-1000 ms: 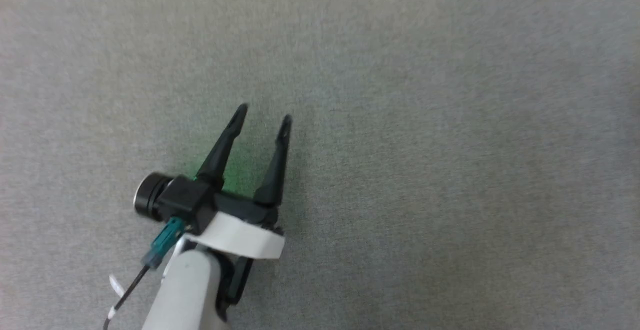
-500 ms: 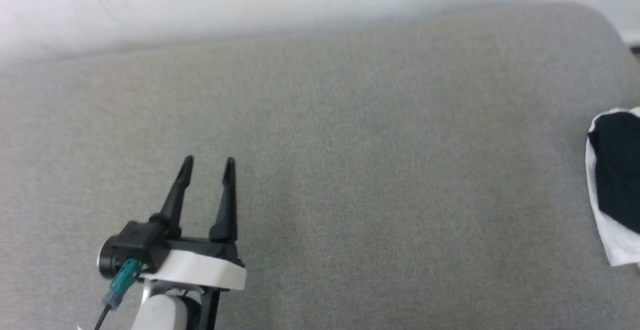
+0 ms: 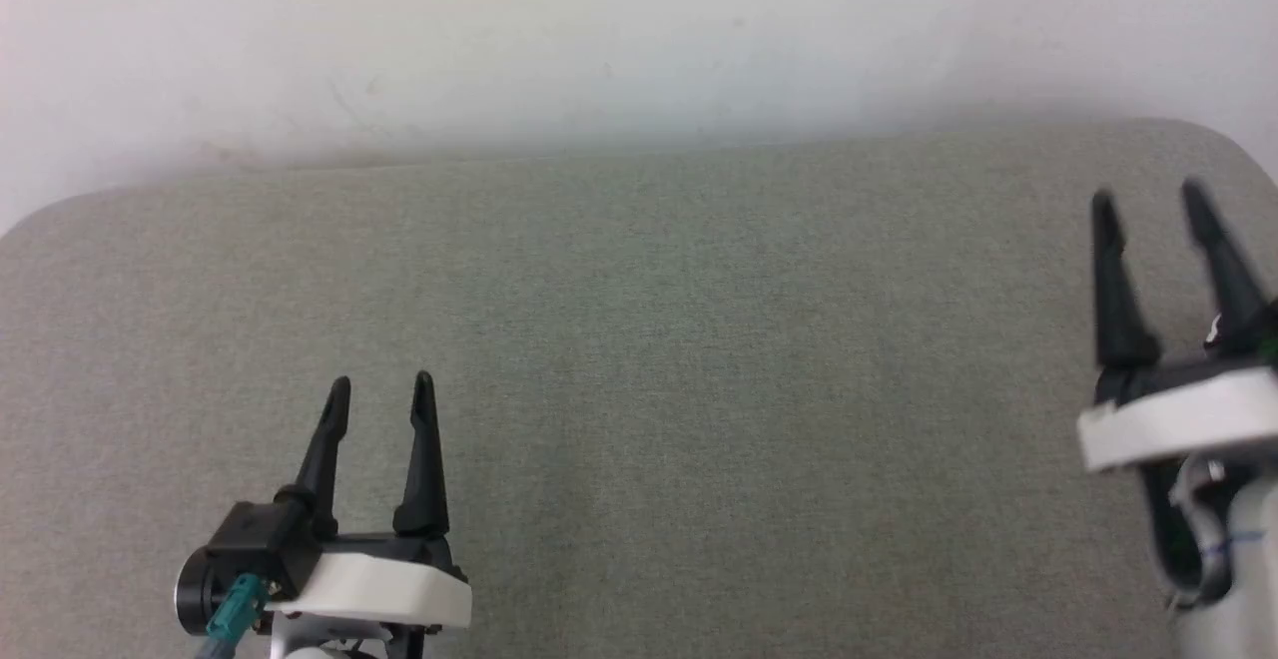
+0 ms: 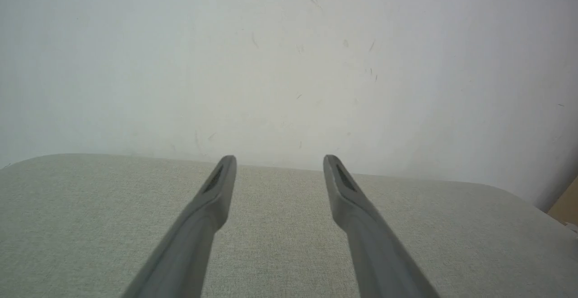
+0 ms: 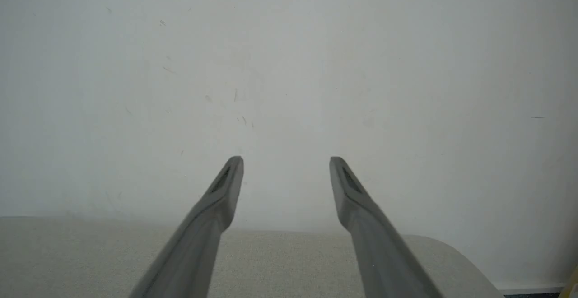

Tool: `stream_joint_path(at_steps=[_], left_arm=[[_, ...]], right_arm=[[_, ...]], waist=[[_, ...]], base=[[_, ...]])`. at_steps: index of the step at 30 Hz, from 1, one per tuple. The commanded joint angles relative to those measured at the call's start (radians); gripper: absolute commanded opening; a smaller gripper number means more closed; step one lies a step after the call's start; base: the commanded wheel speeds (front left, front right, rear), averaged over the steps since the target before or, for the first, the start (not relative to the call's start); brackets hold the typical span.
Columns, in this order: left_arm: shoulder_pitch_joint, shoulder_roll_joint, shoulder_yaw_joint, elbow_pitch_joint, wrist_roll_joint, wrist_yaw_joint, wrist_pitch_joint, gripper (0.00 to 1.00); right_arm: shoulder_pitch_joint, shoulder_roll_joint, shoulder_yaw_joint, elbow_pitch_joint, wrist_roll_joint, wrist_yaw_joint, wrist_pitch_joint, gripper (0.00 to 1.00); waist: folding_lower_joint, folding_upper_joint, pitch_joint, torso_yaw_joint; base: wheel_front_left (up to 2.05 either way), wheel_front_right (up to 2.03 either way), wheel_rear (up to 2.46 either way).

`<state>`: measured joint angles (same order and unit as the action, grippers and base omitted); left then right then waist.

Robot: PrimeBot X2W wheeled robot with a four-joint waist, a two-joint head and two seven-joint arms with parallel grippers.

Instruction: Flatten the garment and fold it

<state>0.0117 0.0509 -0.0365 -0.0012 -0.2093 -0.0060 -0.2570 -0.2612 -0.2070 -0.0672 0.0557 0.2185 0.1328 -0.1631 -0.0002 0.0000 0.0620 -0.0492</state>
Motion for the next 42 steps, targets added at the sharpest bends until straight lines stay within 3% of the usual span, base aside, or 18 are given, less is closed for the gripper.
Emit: stream_joint_path(at_steps=[1, 5, 11, 31, 32, 42], left_arm=[[0.017, -0.001, -0.007, 0.003, 0.011, 0.008, -0.005, 1.00], [0.033, -0.001, -0.020, 0.020, 0.012, 0.013, -0.005, 1.00], [0.046, -0.001, -0.028, 0.041, 0.015, 0.014, -0.005, 1.00], [0.046, -0.001, -0.038, 0.047, 0.010, 0.031, -0.005, 1.00], [0.044, 0.000, -0.036, 0.046, 0.009, 0.028, 0.000, 0.00], [0.040, 0.000, -0.032, 0.042, 0.020, 0.028, 0.016, 0.00]], right_arm=[[0.074, 0.058, -0.016, -0.014, -0.018, -0.002, -0.007, 1.00], [0.174, 0.118, -0.001, -0.008, -0.040, -0.002, -0.019, 1.00], [0.239, 0.146, 0.027, 0.016, -0.055, -0.002, -0.045, 1.00], [0.256, 0.157, 0.049, 0.018, -0.066, -0.002, -0.076, 1.00], [0.251, 0.153, 0.050, 0.023, -0.065, 0.000, -0.068, 0.00], [0.252, 0.152, 0.051, 0.019, -0.073, 0.000, -0.054, 0.00]], waist=[[0.0002, 0.0000, -0.016, 0.024], [0.0002, 0.0000, -0.018, 0.034], [0.0002, 0.0000, -0.021, 0.038], [0.0002, 0.0000, -0.022, 0.047], [0.0002, 0.0000, -0.022, 0.047], [0.0002, 0.0000, -0.024, 0.047]], base=[[0.00, 0.00, 0.00], [0.00, 0.00, 0.00], [0.00, 0.00, 0.00], [0.00, 0.00, 0.00], [0.00, 0.00, 0.00], [0.00, 0.00, 0.00]])
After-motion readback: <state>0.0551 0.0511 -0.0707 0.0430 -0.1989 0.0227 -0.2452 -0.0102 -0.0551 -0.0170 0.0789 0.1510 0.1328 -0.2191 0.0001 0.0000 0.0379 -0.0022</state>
